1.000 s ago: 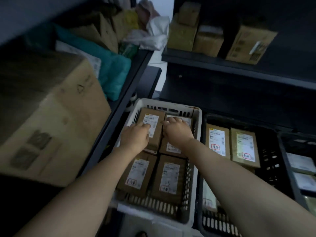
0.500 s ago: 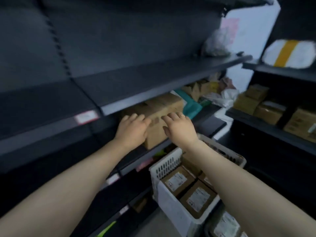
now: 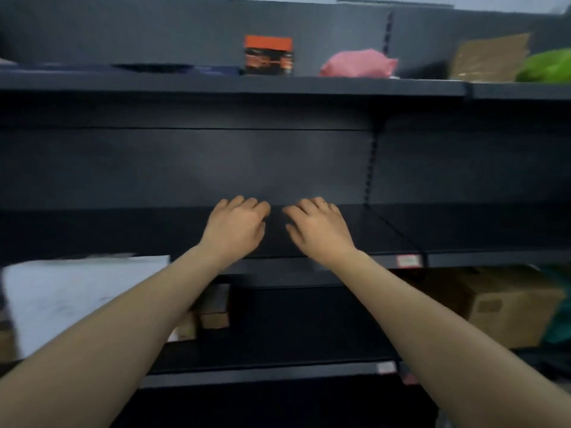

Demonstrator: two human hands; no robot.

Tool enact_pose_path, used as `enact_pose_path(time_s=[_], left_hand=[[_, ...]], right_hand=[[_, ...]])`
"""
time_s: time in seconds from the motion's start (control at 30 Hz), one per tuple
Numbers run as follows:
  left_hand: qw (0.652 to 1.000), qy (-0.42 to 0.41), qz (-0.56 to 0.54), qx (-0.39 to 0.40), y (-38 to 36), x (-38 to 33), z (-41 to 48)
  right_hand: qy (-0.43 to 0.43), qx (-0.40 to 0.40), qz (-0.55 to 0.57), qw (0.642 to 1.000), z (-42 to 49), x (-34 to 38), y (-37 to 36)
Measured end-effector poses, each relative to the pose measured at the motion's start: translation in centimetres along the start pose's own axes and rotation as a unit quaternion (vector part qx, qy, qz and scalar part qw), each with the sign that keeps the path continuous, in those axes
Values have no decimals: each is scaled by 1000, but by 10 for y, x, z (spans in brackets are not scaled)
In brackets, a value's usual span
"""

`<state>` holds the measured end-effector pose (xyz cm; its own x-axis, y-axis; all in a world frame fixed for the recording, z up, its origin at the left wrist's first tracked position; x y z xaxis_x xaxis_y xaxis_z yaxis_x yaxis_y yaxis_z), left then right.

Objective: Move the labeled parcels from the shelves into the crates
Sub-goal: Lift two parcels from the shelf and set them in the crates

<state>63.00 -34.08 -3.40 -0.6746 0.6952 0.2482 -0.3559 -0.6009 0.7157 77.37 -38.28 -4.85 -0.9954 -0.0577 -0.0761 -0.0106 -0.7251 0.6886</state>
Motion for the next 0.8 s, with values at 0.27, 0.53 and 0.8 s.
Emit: enact_pose_path(time_s=[0.27,0.53,0.8], left_hand=[[985,115,116,51,67,195,-132],[969,192,145,57,99,321,-215],[936,279,192,100,110,420,-272]], right_hand=[[98,13,127,987,86,232,-50],[183,47,198,962,149,382,-92],[235,73,231,941,216,495,-144]])
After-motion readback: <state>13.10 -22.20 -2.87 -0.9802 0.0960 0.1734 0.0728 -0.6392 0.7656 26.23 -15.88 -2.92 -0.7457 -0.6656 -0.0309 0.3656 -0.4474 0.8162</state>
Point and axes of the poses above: each hand's wrist, its own z-axis towards the middle knuckle, its own y-axis out of the back of the hand, x = y × z, the point moved 4 cm from there along z, towards the middle knuckle, and after that the axes turned 5 degrees about -y, right-handed, at the moved point
